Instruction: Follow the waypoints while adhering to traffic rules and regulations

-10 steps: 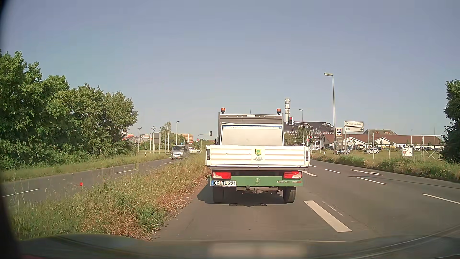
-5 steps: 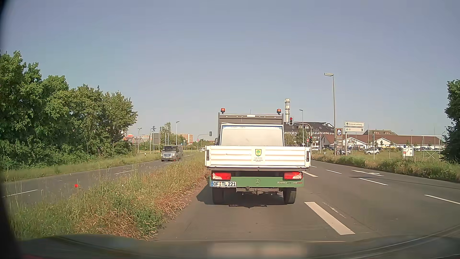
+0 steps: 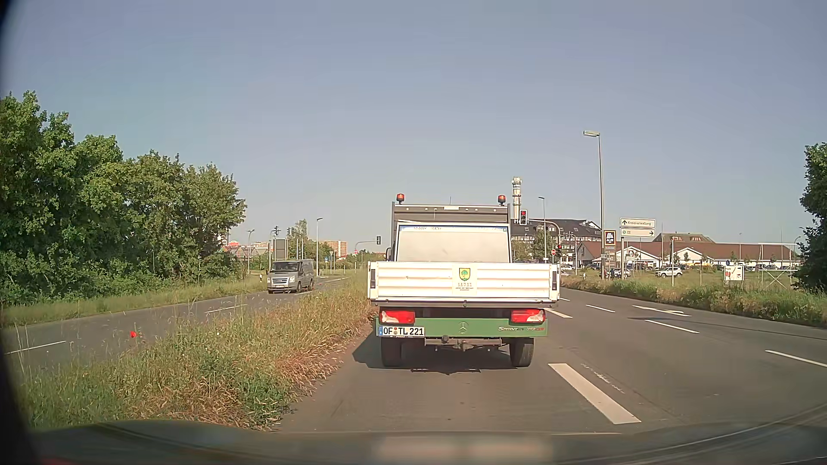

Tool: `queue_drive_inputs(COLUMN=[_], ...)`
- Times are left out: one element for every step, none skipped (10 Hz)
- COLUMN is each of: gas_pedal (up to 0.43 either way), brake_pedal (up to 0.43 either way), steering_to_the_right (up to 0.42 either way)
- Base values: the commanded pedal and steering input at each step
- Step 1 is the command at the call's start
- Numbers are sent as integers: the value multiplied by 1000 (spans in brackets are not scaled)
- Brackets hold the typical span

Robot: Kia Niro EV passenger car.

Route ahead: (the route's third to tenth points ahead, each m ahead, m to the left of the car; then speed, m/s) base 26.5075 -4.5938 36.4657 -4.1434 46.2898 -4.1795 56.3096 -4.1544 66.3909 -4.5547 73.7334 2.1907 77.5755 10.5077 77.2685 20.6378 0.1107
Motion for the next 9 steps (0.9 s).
queue_drive_inputs(gas_pedal=[0,0,0,0,0,0,0,0,0], brake_pedal=[213,213,213,213,213,213,213,220,213], steering_to_the_right=[2,2,2,2,2,2,2,2,2])
